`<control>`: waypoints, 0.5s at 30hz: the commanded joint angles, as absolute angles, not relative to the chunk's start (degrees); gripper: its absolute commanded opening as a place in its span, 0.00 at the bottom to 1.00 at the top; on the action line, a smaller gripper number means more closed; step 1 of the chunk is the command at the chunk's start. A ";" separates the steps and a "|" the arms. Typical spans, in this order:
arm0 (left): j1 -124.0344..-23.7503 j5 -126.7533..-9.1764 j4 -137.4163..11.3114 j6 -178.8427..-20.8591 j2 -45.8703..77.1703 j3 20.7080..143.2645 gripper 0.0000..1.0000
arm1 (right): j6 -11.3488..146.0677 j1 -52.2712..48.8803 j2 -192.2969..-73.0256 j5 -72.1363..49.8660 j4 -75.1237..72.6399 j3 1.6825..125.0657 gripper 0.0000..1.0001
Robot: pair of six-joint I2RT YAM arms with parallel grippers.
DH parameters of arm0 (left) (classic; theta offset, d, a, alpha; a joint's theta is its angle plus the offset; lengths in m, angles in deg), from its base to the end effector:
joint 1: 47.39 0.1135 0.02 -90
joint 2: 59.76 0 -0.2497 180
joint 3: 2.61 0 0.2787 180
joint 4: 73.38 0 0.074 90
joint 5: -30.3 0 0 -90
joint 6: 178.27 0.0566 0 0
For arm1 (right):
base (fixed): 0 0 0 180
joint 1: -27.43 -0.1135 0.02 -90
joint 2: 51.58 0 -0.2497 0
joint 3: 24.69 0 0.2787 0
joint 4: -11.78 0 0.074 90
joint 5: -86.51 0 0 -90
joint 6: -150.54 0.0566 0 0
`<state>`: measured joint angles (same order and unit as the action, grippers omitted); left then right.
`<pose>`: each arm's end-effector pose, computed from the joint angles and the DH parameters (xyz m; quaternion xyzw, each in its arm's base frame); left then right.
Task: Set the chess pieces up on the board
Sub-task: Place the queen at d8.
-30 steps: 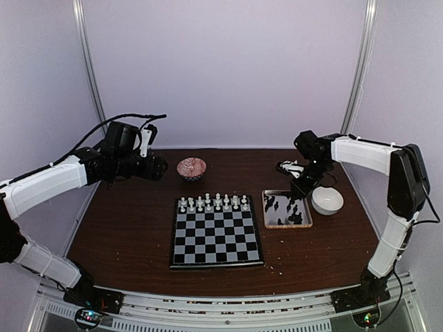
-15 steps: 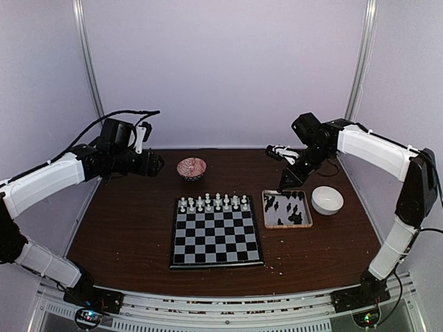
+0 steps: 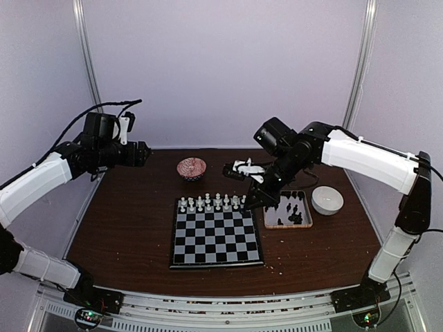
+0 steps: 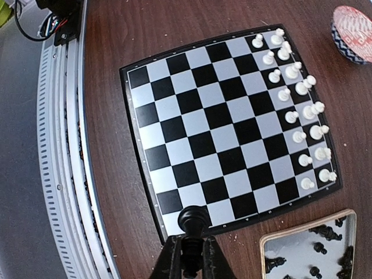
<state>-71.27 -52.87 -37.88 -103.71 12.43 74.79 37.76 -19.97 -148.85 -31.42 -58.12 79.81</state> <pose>0.3078 -0.1289 0.3109 0.0341 0.8656 -0.1185 0.4853 0.2411 0.3014 0.2861 -0.5887 0.7388 0.2780 0.1740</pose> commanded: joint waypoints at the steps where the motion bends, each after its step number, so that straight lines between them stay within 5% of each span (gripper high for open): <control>1: -69.52 -50.97 -41.23 -102.15 8.37 72.92 0.81 | 35.85 -25.21 -153.90 -25.21 -60.71 85.78 0.03; 15: -69.29 -44.79 -39.23 -98.20 4.66 73.41 0.81 | 36.66 -35.74 -171.59 -17.20 -69.24 102.14 0.04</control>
